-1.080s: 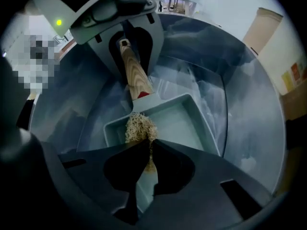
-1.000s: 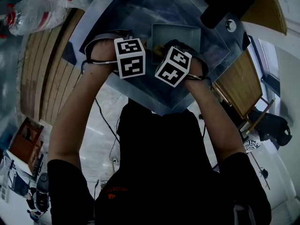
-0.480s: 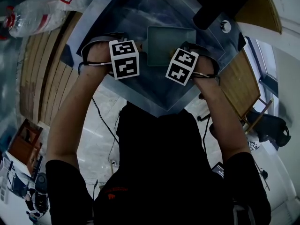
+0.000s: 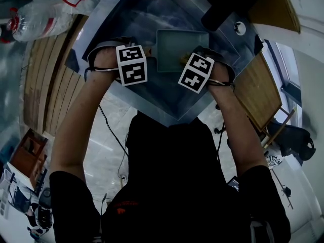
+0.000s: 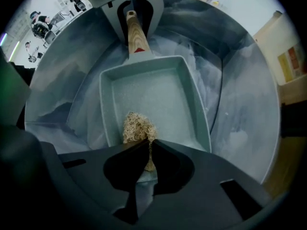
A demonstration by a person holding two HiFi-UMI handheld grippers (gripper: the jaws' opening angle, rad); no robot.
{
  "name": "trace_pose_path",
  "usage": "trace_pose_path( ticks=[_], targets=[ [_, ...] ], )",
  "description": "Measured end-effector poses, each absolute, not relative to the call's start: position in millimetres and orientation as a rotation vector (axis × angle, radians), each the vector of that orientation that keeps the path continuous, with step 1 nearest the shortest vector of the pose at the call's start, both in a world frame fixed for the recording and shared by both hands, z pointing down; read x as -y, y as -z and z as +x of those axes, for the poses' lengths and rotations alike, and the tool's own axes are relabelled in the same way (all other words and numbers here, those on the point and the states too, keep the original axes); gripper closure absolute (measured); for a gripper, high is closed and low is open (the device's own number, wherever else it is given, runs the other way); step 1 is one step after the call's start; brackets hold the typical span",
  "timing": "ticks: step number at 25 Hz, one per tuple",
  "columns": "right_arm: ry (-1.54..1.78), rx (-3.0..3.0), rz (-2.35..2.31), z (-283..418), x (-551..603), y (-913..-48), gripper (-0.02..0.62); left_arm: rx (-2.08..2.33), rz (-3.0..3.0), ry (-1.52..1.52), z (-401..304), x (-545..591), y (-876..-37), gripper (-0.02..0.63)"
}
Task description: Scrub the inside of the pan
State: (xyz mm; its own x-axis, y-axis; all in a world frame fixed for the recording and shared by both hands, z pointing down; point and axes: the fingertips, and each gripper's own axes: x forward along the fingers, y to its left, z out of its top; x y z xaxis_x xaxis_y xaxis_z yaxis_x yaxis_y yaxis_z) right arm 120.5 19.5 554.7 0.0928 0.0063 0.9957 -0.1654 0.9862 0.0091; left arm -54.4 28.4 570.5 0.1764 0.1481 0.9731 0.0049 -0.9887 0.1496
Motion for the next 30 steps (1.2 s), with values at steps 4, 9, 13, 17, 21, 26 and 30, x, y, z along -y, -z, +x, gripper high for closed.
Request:
trace_pose_path(
  ticks=[4, 9, 13, 17, 21, 26, 30],
  targets=[
    [-0.147, 1.567, 0.202, 116, -19, -537, 0.572, -0.13, 2.343, -2.002, -56, -28, -572, 0.444],
    [-0.149, 1.685, 0.342, 119, -6, -500, 0.572, -0.04, 2.371, -1.992, -55, -20, -551, 0.4],
    [-0.135, 1.775, 0.44, 120, 1, -467, 0.572, 0.094, 2.442, -1.954, -47, -10, -513, 0.397],
    [-0.137, 1.863, 0.528, 121, 2, -434, 0.572, 0.266, 2.524, -1.832, -33, -8, -461, 0.397],
    [-0.141, 1.948, 0.615, 123, -2, -401, 0.572, 0.449, 2.596, -1.656, -20, -13, -410, 0.407],
    [-0.115, 2.011, 0.696, 128, -6, -369, 0.572, 0.649, 2.652, -1.431, -11, -27, -362, 0.451],
    [-0.08, 2.034, 0.737, 131, -10, -352, 0.572, 0.795, 2.661, -1.273, -8, -39, -340, 0.508]
  ],
)
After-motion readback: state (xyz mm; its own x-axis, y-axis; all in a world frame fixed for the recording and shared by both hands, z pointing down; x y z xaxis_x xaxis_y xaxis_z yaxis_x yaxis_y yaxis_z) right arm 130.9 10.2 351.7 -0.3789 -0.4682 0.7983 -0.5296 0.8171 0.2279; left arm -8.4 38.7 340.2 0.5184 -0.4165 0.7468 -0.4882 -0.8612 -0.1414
